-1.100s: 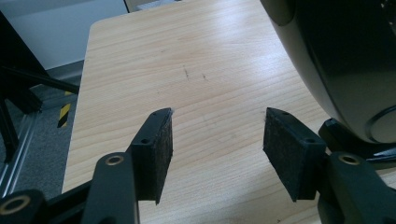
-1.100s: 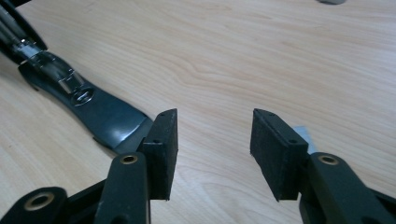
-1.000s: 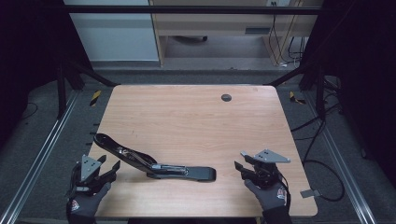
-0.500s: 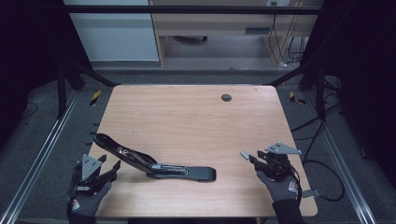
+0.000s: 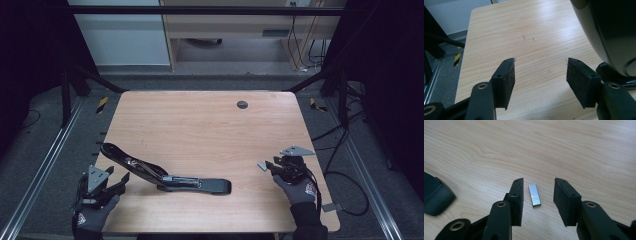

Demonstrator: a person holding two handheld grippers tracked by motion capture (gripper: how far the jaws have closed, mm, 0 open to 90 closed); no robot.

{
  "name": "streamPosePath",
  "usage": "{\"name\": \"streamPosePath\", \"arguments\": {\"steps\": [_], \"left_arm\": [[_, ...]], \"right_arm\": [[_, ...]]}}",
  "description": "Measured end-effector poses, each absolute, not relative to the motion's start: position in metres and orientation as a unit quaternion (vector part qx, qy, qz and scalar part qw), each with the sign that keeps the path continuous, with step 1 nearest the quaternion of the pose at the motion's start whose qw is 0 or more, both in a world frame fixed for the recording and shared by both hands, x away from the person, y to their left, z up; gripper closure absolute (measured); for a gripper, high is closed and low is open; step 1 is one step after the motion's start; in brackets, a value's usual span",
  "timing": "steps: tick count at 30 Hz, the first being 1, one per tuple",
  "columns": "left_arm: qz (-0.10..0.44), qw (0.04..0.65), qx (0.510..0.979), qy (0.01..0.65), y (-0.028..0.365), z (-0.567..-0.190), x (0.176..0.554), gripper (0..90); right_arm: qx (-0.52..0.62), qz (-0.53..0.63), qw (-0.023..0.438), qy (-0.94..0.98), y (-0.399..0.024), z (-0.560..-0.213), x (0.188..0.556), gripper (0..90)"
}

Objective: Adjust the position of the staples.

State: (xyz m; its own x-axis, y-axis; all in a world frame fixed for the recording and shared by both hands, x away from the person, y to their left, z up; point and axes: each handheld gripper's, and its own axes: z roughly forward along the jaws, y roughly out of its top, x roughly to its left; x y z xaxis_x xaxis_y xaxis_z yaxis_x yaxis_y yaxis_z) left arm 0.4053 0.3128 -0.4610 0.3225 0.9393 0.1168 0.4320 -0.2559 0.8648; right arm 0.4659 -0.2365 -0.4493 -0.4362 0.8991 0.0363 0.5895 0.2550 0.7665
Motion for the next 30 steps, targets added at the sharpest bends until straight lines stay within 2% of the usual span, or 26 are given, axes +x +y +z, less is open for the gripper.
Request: {"name": "streamPosePath", "arguments": {"steps": [9,16,22,30], "left_arm": [[0.327,0.383,0.713,0.488,0.317,-0.463,0.406,34.9],[0.331,0.380,0.715,0.485,0.315,-0.462,0.405,39.5],[0.333,0.382,0.722,0.470,0.314,-0.463,0.405,46.9],[0.338,0.367,0.719,0.484,0.315,-0.463,0.405,48.1]], "right_arm": [[0.479,0.349,0.206,0.779,-0.230,-0.458,0.480,66.0],[0.476,0.328,0.197,0.792,-0.224,-0.467,0.484,68.3],[0.463,0.310,0.199,0.807,-0.216,-0.473,0.486,69.3],[0.464,0.292,0.200,0.812,-0.215,-0.479,0.491,71.8]]}}
